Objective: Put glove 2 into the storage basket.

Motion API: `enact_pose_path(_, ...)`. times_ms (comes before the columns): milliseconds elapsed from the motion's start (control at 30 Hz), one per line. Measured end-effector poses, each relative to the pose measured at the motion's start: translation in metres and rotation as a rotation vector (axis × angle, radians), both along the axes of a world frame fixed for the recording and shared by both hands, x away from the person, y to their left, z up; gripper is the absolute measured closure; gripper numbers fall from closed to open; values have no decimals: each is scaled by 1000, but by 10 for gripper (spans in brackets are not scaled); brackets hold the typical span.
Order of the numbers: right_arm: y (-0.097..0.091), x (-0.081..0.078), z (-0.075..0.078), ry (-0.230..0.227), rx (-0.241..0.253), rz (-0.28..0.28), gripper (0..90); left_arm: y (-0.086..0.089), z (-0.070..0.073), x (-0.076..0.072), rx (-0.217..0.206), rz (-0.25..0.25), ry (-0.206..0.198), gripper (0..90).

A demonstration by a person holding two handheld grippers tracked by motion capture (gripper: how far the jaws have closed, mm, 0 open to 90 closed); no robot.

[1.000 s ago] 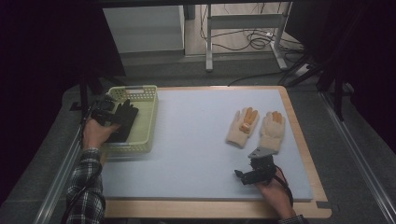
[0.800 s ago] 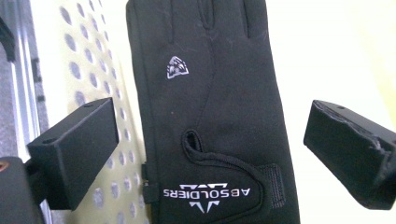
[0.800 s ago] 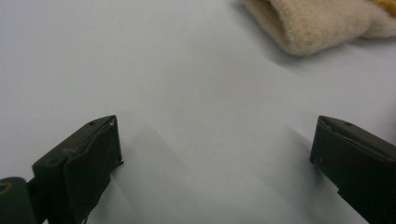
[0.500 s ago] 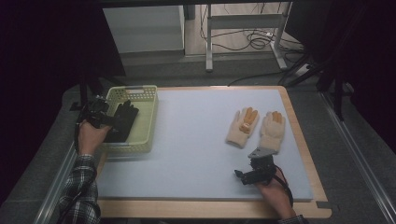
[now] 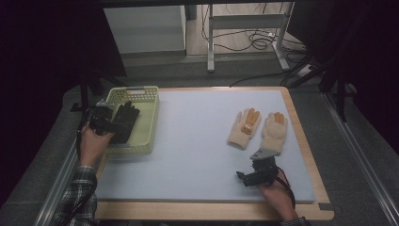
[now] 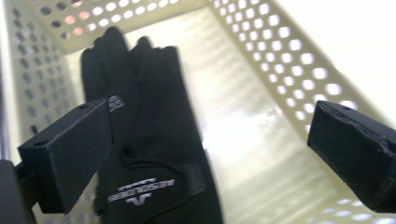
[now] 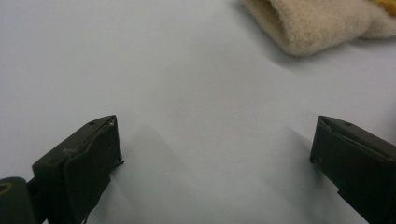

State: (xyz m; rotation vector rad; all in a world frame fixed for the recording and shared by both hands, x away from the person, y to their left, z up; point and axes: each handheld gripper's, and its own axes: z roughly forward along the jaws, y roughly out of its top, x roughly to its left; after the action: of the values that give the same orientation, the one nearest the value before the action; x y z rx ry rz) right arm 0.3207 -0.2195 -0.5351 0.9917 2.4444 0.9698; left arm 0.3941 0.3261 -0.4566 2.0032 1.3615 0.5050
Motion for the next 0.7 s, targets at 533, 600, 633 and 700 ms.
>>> enact_pose_path(533, 0, 0, 0, 1, 0, -1, 15, -59, 13, -28, -47, -211, -106, 4)
enact_pose_path(600, 0, 0, 0, 1, 0, -1, 15, -67, 13, -31, -48, -235, -116, 1)
enact_pose_path(633, 0, 0, 0, 1, 0, -1, 15, -71, 13, -33, -48, -246, -120, 1)
enact_pose_path(700, 0, 0, 0, 1, -1, -1, 15, -80, 11, -36, -54, -273, -128, 0)
